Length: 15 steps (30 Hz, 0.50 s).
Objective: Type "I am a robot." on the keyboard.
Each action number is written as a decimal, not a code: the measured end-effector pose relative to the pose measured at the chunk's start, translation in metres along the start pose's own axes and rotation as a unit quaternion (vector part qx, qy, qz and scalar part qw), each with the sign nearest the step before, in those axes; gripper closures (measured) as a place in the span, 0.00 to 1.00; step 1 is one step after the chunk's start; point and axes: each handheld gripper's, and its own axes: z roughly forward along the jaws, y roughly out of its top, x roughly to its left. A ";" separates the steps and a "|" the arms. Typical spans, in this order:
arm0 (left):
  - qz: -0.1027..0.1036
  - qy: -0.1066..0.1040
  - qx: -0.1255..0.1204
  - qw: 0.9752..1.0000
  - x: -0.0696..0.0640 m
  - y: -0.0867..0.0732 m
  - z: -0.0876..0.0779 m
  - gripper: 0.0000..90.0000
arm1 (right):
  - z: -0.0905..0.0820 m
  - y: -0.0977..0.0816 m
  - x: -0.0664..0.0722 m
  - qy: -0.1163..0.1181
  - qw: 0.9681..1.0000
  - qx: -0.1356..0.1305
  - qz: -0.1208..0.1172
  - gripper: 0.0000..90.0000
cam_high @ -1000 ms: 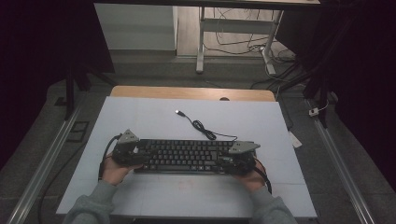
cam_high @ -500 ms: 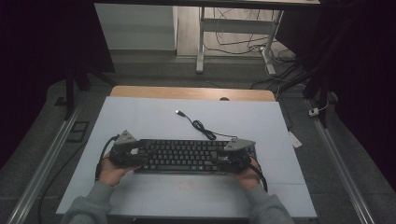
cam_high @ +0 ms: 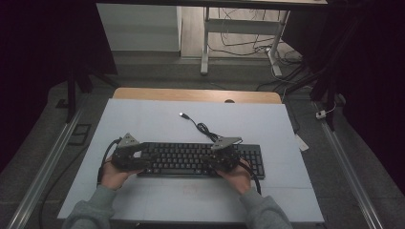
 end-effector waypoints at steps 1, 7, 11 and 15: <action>0.000 0.000 0.000 1.000 0.000 0.000 0.000 0.39 | 0.003 0.001 0.000 -0.001 1.000 0.005 -0.001 1.00; -0.001 0.000 0.001 1.000 0.001 -0.001 0.000 0.39 | 0.017 0.003 0.005 0.003 1.000 0.025 -0.008 1.00; -0.001 0.001 0.002 1.000 0.001 -0.001 0.001 0.39 | 0.020 0.003 0.007 0.005 1.000 0.030 -0.008 1.00; 0.000 0.001 0.003 1.000 0.001 -0.001 0.001 0.39 | 0.022 0.003 0.008 0.006 0.999 0.037 -0.014 1.00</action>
